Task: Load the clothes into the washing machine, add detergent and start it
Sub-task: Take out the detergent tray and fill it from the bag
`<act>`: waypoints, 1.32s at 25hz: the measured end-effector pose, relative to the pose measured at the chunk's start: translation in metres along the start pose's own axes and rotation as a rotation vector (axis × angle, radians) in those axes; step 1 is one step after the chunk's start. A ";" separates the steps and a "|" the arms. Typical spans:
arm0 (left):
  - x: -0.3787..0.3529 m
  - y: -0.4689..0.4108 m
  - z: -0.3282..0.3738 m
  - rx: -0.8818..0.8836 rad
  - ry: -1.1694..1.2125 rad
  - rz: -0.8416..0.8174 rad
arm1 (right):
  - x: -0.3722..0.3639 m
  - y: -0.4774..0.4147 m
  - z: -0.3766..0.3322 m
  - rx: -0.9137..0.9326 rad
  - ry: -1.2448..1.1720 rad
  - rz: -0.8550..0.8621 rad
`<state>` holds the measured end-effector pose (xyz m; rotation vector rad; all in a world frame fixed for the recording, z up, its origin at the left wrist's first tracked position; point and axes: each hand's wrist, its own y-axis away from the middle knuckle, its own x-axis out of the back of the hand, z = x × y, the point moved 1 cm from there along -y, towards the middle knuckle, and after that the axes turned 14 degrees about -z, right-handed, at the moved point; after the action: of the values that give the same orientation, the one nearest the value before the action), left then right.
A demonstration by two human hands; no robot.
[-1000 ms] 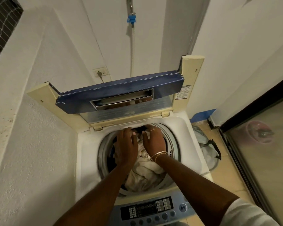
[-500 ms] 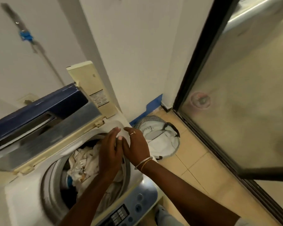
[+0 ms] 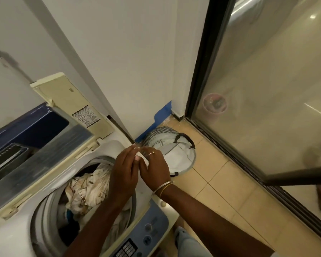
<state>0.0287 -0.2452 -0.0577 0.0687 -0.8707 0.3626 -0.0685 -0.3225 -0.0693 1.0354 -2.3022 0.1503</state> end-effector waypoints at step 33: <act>0.085 0.112 -0.213 0.854 1.805 0.799 | -0.267 -0.068 -0.123 -0.708 -1.220 -0.271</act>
<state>0.1969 -0.0725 -0.1403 0.1375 1.1478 1.2313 0.1762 -0.1559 -0.1303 1.1473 -2.7067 -1.6906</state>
